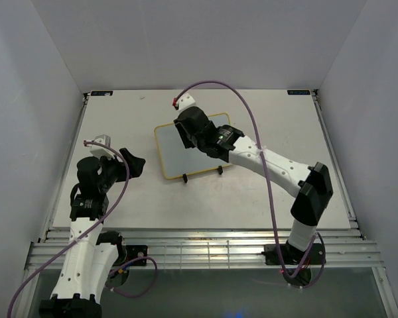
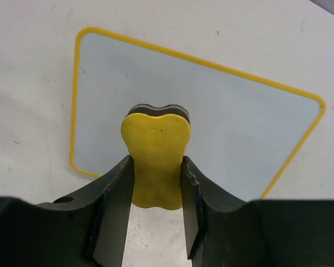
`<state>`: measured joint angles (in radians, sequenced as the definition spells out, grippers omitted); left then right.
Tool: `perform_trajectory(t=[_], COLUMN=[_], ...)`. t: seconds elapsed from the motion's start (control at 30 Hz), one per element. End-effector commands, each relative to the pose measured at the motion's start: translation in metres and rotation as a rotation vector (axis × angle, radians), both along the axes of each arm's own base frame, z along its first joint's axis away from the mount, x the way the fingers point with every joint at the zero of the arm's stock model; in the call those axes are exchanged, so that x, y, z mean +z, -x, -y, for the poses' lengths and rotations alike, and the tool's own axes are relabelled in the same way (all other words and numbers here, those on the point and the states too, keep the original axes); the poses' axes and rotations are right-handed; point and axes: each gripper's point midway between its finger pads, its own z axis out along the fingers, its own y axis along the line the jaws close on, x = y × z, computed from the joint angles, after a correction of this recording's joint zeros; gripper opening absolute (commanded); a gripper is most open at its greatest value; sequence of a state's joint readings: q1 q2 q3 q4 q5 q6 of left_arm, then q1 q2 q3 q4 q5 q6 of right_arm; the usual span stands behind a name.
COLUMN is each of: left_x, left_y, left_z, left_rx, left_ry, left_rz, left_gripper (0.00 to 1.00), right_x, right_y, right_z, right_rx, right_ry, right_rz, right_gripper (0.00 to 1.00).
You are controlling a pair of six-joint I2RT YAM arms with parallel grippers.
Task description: Erase the whiteboard
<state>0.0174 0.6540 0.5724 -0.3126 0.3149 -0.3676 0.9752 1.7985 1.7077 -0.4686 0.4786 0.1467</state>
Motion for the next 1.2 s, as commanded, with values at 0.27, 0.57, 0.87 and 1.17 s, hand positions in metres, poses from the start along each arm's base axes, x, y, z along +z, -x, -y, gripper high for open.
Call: perform_trajectory(t=[0.27,0.57,0.87,1.17], left_x=[0.01,0.009,0.012,0.012], left_y=[0.001,0.001,0.001,0.001], left_z=[0.003,0.001,-0.001,0.0], left_rx=[0.009,0.017,0.031,0.025], left_ry=[-0.007,-0.013,-0.015,-0.014], left_rz=[0.021,0.02,0.03,0.029], left_gripper=[0.98,0.98,0.98,0.98], right_x=[-0.002,-0.031,-0.056,-0.055], right_y=[-0.02,-0.051,-0.061,-0.064], right_z=[0.015,-0.036,-0.047,-0.049], right_rx=[-0.014,0.001,-0.027,-0.048], right_ry=[-0.014,0.012,0.08,0.09], right_rz=[-0.008,-0.023,-0.028,0.003], right_gripper=[0.3,0.29,0.29,0.28])
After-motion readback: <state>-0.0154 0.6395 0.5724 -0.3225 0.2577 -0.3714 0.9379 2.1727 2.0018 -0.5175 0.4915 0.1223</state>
